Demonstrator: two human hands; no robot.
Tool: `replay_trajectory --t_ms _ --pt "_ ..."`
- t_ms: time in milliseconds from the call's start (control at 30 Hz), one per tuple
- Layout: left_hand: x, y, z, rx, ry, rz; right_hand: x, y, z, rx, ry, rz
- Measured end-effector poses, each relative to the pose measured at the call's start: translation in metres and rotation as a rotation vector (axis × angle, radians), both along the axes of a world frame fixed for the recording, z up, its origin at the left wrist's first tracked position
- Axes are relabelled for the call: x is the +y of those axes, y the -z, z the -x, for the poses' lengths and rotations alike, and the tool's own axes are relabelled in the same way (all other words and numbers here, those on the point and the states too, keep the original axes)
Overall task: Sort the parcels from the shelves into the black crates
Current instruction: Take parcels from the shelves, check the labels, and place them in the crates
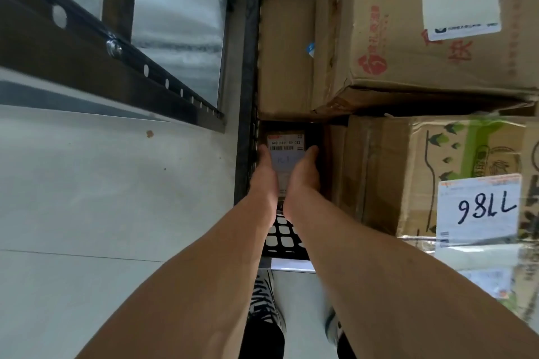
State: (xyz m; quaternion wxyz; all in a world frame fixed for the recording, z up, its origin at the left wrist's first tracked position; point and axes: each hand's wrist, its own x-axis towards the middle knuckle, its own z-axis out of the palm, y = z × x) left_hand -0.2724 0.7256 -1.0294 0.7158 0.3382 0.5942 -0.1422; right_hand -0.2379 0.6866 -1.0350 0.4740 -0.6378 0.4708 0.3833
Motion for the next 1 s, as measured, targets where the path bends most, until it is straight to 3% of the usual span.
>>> replay_trajectory --t_ms 467,767,1000 --pt "0.006 -0.033 -0.003 0.012 0.105 -0.020 -0.005 -0.037 0.010 -0.115 -0.090 -0.049" --pt "0.017 -0.132 -0.007 0.027 0.272 -0.131 -0.013 -0.138 -0.013 -0.069 -0.302 -0.101" --pt "0.009 -0.229 -0.001 -0.020 0.581 -0.397 -0.040 -0.233 -0.014 -0.251 -0.651 -0.143"
